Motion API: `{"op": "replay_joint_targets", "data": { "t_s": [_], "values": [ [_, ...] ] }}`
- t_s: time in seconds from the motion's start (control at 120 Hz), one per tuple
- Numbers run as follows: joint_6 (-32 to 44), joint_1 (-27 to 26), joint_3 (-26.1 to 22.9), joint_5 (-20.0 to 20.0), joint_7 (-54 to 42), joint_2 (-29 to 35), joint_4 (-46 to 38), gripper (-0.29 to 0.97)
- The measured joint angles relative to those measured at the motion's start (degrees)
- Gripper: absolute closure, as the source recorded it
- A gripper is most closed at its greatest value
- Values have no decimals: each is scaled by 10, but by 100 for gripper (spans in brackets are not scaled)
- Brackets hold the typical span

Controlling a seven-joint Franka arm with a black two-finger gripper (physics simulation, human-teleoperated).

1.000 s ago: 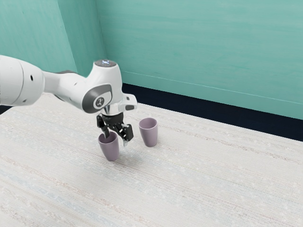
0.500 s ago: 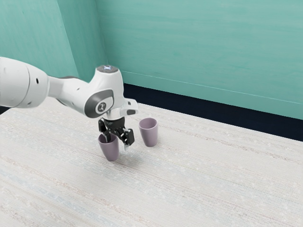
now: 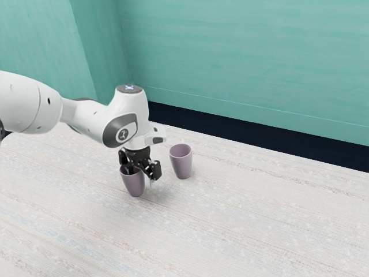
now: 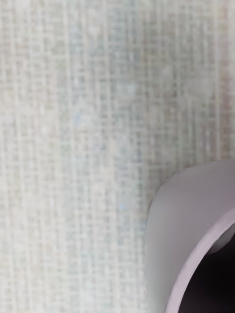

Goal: Place the left cup onto the right cup

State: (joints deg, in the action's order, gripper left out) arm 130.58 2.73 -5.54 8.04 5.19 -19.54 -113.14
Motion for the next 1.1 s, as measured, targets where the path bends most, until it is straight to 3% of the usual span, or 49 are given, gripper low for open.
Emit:
{"op": "replay_joint_targets", "data": {
  "t_s": [1.1],
  "values": [
    [5,0,4,1,-2,-5,0,74]
  ]
}}
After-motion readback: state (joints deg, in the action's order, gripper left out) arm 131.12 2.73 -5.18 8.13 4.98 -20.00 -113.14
